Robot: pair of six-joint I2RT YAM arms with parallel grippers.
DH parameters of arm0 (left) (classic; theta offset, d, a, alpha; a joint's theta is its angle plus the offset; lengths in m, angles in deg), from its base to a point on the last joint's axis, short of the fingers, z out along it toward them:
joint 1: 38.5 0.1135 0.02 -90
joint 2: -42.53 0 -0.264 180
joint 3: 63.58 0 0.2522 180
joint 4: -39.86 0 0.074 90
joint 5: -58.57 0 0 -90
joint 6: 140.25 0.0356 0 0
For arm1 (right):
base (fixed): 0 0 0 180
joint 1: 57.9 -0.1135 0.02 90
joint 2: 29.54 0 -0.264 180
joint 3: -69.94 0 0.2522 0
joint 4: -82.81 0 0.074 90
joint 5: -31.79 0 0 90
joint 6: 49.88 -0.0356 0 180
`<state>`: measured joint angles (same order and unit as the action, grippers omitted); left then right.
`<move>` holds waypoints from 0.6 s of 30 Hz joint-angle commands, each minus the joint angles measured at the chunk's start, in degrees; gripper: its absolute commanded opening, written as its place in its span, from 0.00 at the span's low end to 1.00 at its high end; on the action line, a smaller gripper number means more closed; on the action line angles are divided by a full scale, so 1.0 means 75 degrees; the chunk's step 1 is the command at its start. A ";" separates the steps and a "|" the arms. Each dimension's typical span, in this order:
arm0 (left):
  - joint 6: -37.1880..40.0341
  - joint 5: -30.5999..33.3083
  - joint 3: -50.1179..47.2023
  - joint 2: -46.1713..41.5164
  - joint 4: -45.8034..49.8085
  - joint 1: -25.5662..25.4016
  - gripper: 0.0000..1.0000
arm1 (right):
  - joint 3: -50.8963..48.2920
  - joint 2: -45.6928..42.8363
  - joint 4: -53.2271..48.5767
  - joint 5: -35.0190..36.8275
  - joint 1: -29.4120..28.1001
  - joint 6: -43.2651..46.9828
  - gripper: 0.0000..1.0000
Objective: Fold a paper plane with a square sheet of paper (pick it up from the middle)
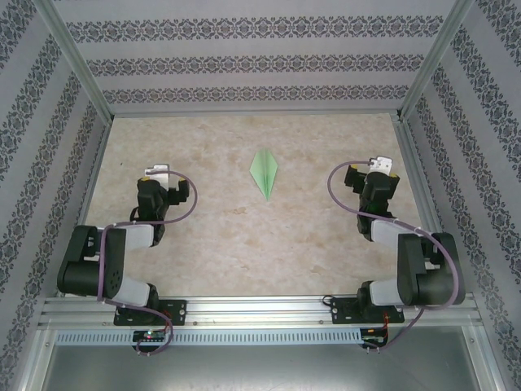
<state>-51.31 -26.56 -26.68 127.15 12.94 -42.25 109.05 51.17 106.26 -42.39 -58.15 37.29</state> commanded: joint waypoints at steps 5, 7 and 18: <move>0.0257 -0.0357 0.0028 0.0594 -0.0942 0.0102 1.00 | -0.0519 0.0740 0.1996 -0.0794 0.0022 0.0281 0.98; 0.0268 -0.0312 0.0045 0.0625 -0.0961 0.0090 1.00 | -0.0431 0.0667 0.1673 -0.0754 0.0021 0.0257 0.98; 0.0379 -0.0285 0.0114 0.0641 -0.0866 -0.0001 1.00 | -0.0449 0.0700 0.1765 -0.0756 0.0022 0.0271 0.98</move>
<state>-50.00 -27.99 -26.92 131.74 9.00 -42.31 105.97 56.37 117.08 -46.83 -58.15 38.75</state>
